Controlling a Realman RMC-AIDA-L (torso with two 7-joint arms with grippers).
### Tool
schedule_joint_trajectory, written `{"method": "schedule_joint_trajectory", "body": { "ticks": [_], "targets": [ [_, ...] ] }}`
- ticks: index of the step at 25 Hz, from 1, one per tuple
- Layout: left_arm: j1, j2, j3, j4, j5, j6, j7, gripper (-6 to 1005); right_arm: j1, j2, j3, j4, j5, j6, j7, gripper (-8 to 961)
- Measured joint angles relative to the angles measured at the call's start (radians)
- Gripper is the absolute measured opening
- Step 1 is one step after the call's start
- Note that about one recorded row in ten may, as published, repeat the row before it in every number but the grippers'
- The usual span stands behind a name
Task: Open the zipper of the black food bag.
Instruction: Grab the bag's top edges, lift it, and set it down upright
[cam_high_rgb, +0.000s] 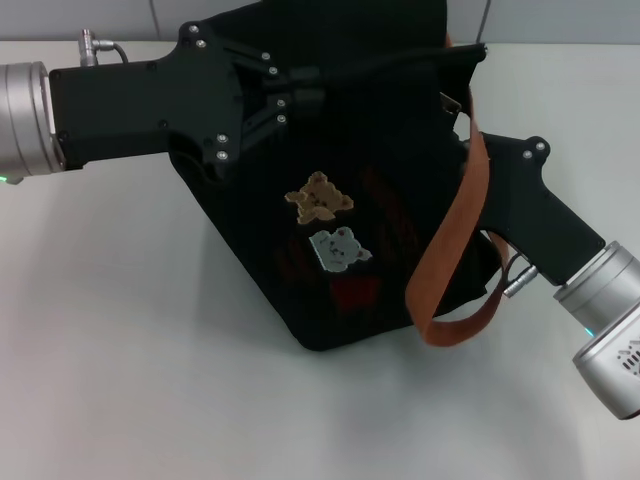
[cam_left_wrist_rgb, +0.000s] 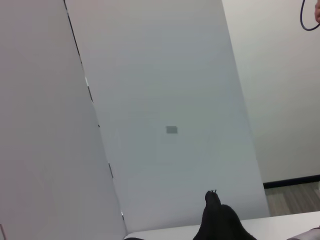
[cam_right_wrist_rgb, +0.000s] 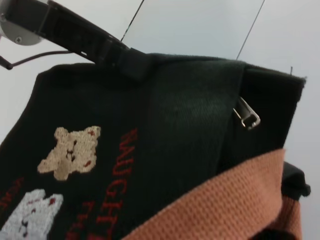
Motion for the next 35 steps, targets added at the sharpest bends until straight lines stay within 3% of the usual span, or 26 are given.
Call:
{"method": "schedule_joint_trajectory", "body": {
  "ticks": [10, 25, 35],
  "targets": [
    [0.033, 0.001, -0.005, 0.0, -0.035, 0.001, 0.01, 79, -0.035, 0.0, 0.0, -0.013, 0.0, 0.024, 0.003, 0],
    [0.044, 0.002, -0.089, -0.102, -0.063, 0.016, 0.045, 79, -0.134, -0.005, -0.009, -0.081, -0.002, 0.05, 0.009, 0],
    [0.047, 0.002, -0.11, -0.172, -0.065, 0.036, 0.075, 79, -0.145, -0.005, 0.0, -0.087, -0.002, 0.027, 0.053, 0]
  ]
}}
